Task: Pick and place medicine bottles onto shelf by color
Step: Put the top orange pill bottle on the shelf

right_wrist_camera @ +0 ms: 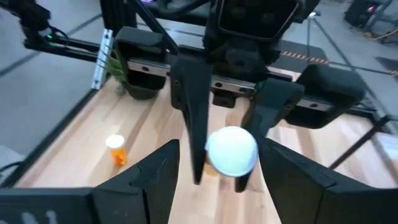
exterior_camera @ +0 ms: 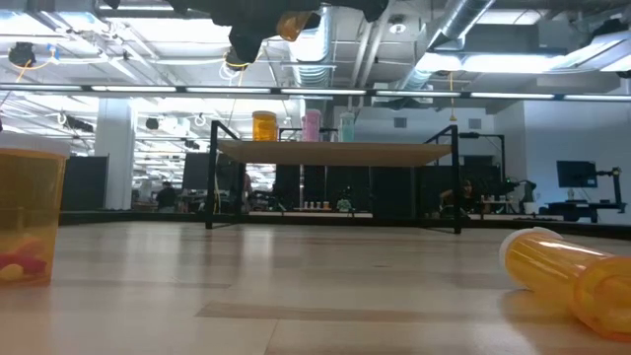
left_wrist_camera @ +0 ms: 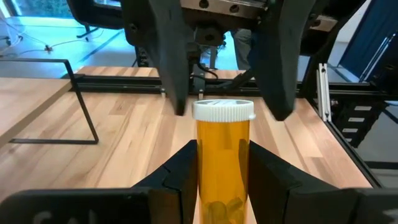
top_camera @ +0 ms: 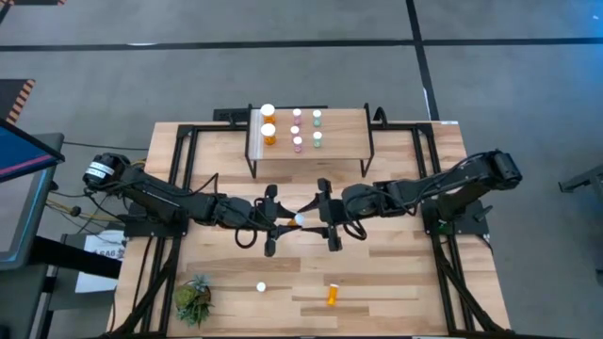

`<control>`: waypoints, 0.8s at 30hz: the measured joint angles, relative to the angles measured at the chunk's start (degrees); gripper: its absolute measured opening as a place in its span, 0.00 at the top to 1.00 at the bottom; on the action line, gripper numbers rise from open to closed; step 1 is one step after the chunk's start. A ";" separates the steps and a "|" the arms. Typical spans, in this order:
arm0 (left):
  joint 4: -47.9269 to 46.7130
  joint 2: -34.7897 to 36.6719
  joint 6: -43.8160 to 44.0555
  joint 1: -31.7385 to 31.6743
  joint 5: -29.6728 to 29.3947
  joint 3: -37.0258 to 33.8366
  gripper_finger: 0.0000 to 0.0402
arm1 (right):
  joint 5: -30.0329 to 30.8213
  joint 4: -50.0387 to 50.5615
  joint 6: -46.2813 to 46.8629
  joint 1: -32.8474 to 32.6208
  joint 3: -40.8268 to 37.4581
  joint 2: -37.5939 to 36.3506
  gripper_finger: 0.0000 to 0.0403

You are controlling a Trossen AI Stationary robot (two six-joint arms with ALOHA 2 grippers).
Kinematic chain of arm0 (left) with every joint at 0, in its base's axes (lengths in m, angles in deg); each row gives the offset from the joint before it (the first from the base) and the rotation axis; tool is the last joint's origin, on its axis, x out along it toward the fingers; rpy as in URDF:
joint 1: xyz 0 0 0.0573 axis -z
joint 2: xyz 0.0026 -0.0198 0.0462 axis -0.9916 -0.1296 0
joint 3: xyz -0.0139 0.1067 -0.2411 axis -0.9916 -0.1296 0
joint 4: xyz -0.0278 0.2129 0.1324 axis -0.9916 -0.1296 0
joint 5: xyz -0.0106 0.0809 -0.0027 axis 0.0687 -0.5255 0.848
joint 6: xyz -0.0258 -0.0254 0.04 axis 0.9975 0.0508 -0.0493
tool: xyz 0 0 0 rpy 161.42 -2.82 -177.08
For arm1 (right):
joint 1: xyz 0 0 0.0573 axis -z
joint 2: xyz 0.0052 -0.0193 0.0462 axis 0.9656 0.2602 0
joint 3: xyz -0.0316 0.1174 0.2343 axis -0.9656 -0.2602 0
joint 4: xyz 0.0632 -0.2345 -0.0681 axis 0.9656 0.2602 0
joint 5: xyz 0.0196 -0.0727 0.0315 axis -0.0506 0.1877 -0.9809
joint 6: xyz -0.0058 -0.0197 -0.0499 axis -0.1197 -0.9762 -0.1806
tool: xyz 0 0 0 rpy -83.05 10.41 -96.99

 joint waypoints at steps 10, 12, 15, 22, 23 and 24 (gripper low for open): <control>2.86 0.00 -0.31 0.00 4.31 0.00 0.74 | -2.93 -0.71 1.54 0.67 0.00 0.00 0.39; 2.67 0.00 -0.35 0.00 4.28 0.00 0.74 | -3.01 -0.71 1.55 0.65 -0.02 0.00 0.39; 2.67 0.00 -0.38 0.00 4.28 0.00 0.74 | -3.01 -0.72 1.56 0.65 -0.02 0.00 0.40; 2.67 0.00 -0.52 -0.01 4.24 0.00 0.74 | -3.02 -0.75 1.55 0.65 -0.02 0.00 0.51; 2.67 0.00 -0.50 0.00 4.24 0.00 0.74 | -3.01 -0.75 1.55 0.65 -0.02 0.00 0.53; 2.67 0.00 -0.50 0.00 4.13 0.00 0.74 | -3.02 -0.75 1.55 0.65 -0.02 0.00 0.55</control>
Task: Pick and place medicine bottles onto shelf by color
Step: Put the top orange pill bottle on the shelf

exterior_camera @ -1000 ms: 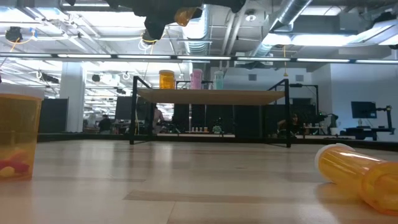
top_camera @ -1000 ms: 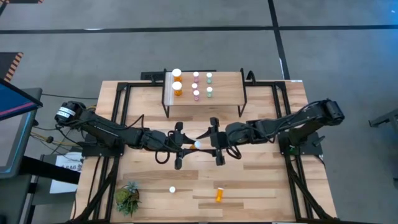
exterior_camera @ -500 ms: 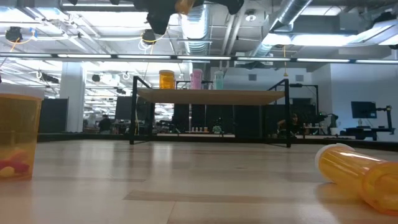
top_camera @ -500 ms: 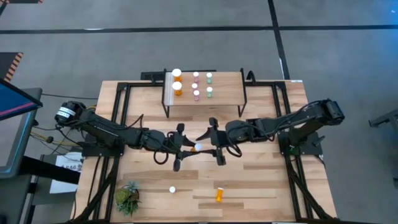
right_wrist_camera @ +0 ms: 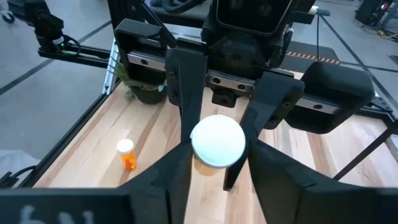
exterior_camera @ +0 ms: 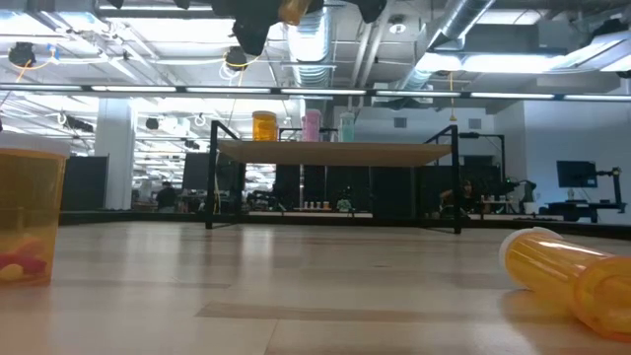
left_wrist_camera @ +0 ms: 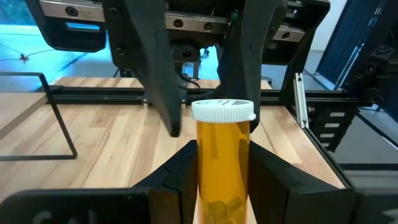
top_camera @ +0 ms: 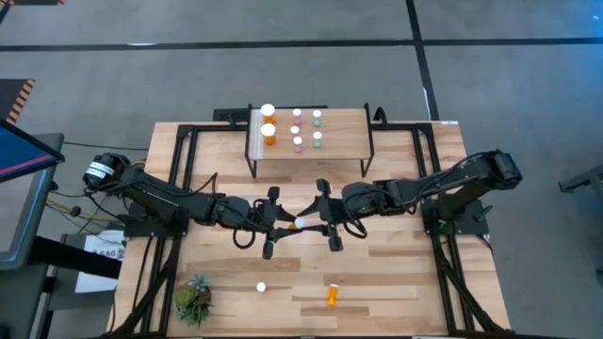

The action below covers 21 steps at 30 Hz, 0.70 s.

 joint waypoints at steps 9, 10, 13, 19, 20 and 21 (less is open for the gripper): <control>0.00 0.00 -0.02 -0.02 -0.09 0.00 0.74 | -0.02 -0.17 -0.15 0.00 -0.02 0.00 0.68; -0.02 0.00 -0.02 -0.02 -0.09 0.00 0.74 | 0.00 -0.17 -0.15 0.00 -0.02 0.00 0.69; 0.00 0.00 -0.02 -0.02 -0.09 0.00 0.74 | -0.02 -0.20 -0.15 0.00 -0.02 0.00 0.69; -0.02 0.00 -0.04 0.00 -0.35 0.00 0.70 | 0.00 -0.20 -0.20 0.00 -0.02 0.00 0.68; -0.02 0.00 -0.04 0.00 -0.35 0.00 0.69 | 0.00 -0.20 -0.20 0.00 -0.02 0.00 0.68; -0.02 0.00 -0.04 0.00 -0.35 0.00 0.68 | 0.00 -0.20 -0.20 0.00 -0.02 0.00 0.68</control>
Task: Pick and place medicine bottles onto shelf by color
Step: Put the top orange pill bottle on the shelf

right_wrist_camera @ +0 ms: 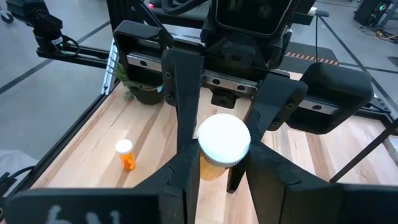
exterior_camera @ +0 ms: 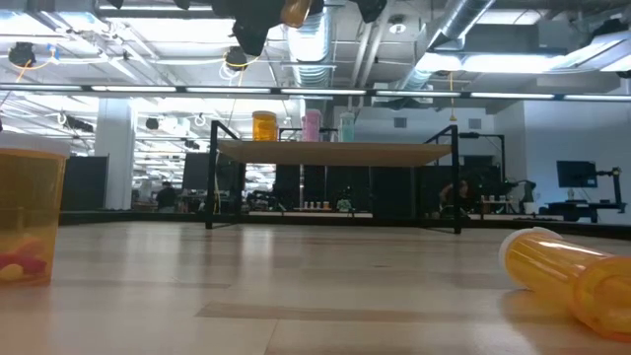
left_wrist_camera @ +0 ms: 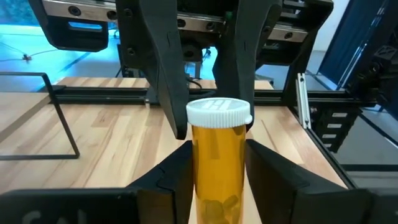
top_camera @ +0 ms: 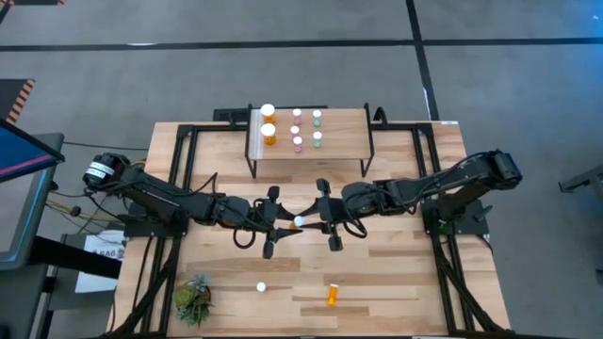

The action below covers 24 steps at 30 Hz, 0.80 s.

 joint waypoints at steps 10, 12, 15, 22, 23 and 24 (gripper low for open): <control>-1.73 0.00 0.02 0.00 -4.65 0.00 0.55 | 0.04 0.62 -0.42 0.28 0.00 0.00 0.68; -2.44 0.00 0.00 0.00 -5.92 0.00 0.52 | 0.04 1.30 -0.42 0.44 0.00 0.00 0.68; -2.85 0.00 0.02 0.00 -7.20 -0.02 0.47 | 0.04 2.32 -0.27 1.10 -0.02 0.00 0.68; -4.12 0.00 0.06 0.00 -8.61 -0.02 0.37 | 0.11 3.06 0.02 2.47 -0.02 0.00 0.68; -4.27 0.00 0.07 0.00 -8.61 -0.02 0.36 | 0.11 3.30 0.02 2.68 -0.02 0.00 0.68; -4.41 0.00 0.07 0.00 -8.76 -0.02 0.34 | 0.15 3.63 0.02 3.00 -0.02 0.00 0.68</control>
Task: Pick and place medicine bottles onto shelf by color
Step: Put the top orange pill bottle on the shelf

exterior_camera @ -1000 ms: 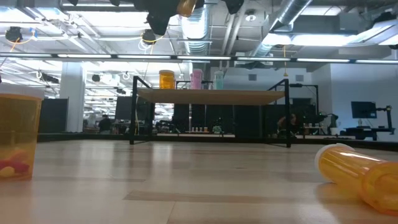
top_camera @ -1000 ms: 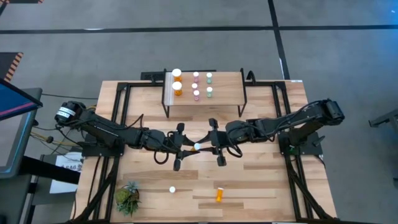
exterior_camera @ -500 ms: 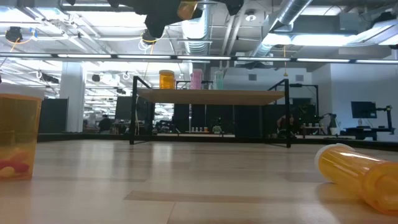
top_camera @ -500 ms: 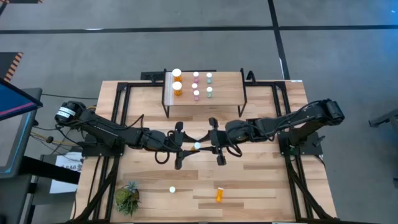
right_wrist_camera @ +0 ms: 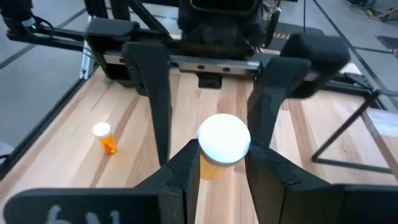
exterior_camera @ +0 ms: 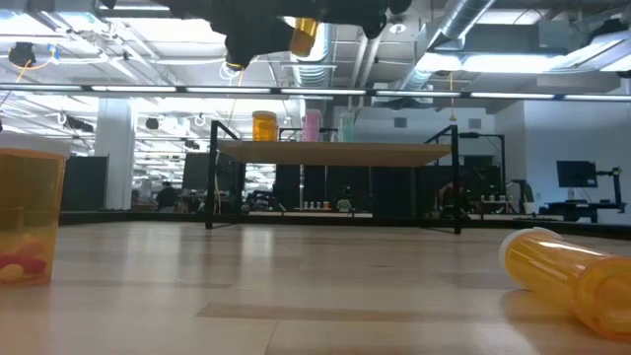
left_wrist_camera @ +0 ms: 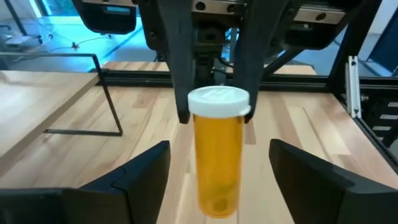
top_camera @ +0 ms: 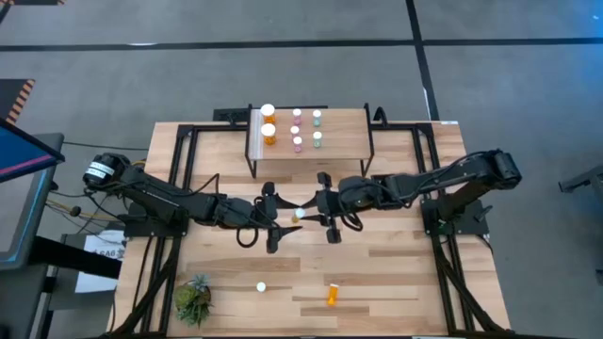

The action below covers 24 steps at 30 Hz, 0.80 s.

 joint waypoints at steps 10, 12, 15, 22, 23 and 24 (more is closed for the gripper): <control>-4.77 0.07 0.62 -0.02 -5.85 0.00 0.29 | 0.07 2.86 0.16 3.05 0.00 0.00 0.68; -6.18 0.76 0.86 0.00 -6.54 -0.02 0.29 | 0.07 3.84 0.15 3.80 0.00 0.00 0.68; -8.13 2.31 1.04 0.03 -9.59 -0.02 0.29 | 0.07 5.40 0.14 5.07 -0.02 -0.27 0.68; -13.61 7.10 2.43 2.67 -16.16 -0.02 0.31 | 0.04 8.02 -0.04 7.93 0.04 -3.40 0.68; -14.22 7.52 2.54 3.18 -16.92 -0.02 0.31 | 0.02 9.56 -0.02 8.42 0.03 -4.49 0.68; -14.12 7.63 2.56 3.58 -17.49 -0.01 0.32 | 0.02 10.56 -0.02 8.89 -0.04 -5.43 0.68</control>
